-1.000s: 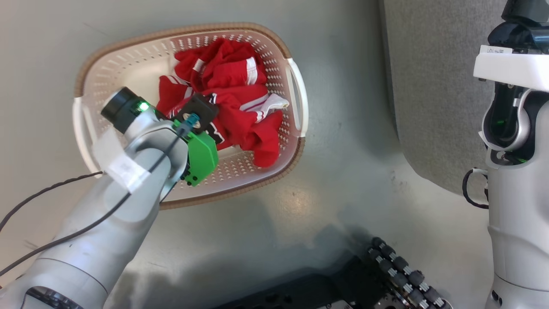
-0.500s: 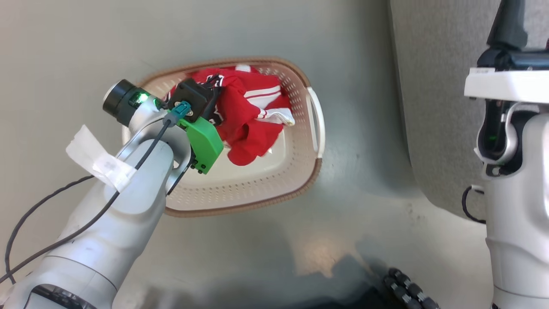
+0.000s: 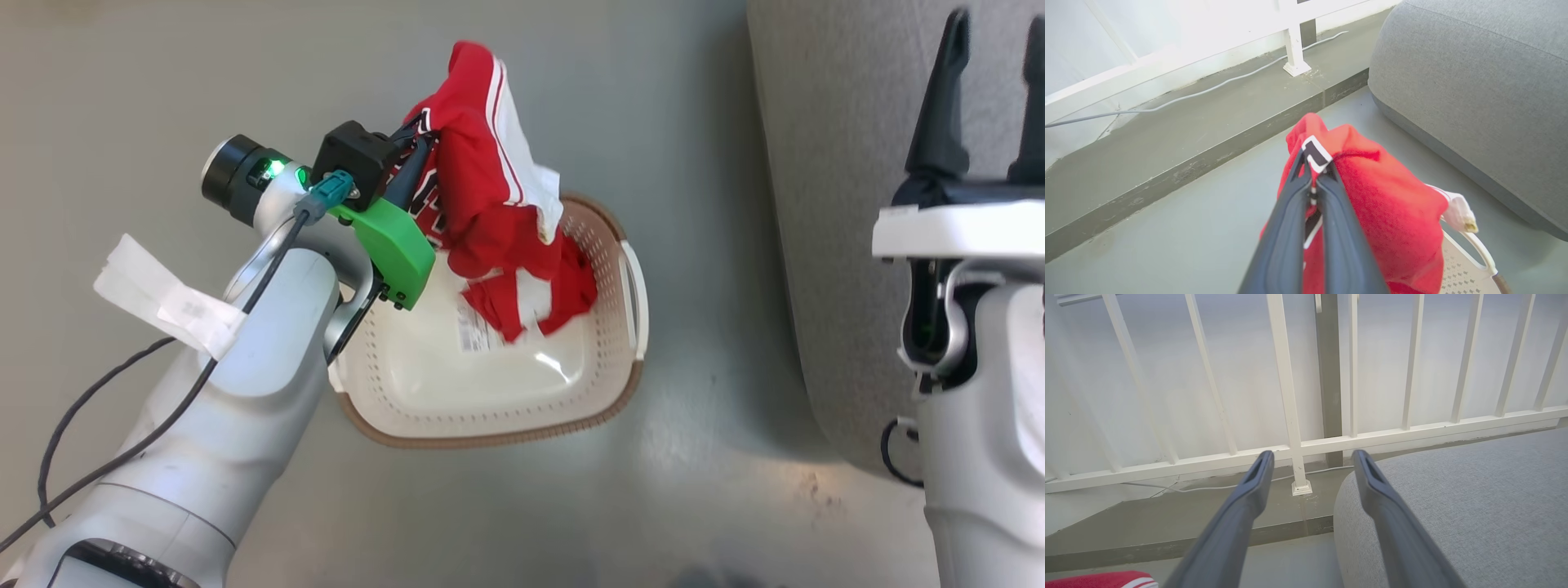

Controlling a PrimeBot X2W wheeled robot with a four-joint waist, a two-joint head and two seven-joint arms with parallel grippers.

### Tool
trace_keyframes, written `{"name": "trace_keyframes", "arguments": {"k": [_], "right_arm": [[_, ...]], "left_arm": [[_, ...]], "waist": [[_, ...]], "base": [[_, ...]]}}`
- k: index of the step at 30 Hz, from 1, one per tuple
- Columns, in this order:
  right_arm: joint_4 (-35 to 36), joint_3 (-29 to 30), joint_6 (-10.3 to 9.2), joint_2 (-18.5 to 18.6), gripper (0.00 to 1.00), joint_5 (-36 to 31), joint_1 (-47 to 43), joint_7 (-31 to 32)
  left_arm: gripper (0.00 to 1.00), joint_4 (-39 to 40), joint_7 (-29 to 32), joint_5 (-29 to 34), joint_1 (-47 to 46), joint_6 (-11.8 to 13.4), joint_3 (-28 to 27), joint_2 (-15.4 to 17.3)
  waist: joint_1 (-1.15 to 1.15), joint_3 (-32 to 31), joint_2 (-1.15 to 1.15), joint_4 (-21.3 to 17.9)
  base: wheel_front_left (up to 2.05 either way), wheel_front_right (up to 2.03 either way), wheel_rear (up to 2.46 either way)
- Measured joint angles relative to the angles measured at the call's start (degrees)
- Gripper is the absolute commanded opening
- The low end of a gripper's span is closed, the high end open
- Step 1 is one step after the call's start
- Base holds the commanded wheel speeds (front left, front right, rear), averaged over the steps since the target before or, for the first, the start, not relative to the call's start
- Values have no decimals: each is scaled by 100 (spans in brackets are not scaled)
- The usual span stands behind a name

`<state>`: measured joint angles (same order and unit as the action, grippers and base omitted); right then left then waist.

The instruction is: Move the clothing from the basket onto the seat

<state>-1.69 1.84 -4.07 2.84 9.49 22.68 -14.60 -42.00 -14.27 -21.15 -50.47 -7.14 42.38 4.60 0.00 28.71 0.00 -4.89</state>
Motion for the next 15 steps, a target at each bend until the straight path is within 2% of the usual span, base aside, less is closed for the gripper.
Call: {"name": "trace_keyframes", "arguments": {"k": [6, 15], "right_arm": [[-132, 60, 5, 0, 100, -45, -278, 0], [-427, -31, 180, -7, 100, -56, -716, 0]], "left_arm": [[0, 57, -1, -183, 34, 10, -156, -56], [0, 178, -14, -282, 246, 15, -316, -127]], "waist": [[0, -417, 0, 108], [0, -1171, 0, 239]], "base": [[0, 0, 0], [0, 0, 0]]}}
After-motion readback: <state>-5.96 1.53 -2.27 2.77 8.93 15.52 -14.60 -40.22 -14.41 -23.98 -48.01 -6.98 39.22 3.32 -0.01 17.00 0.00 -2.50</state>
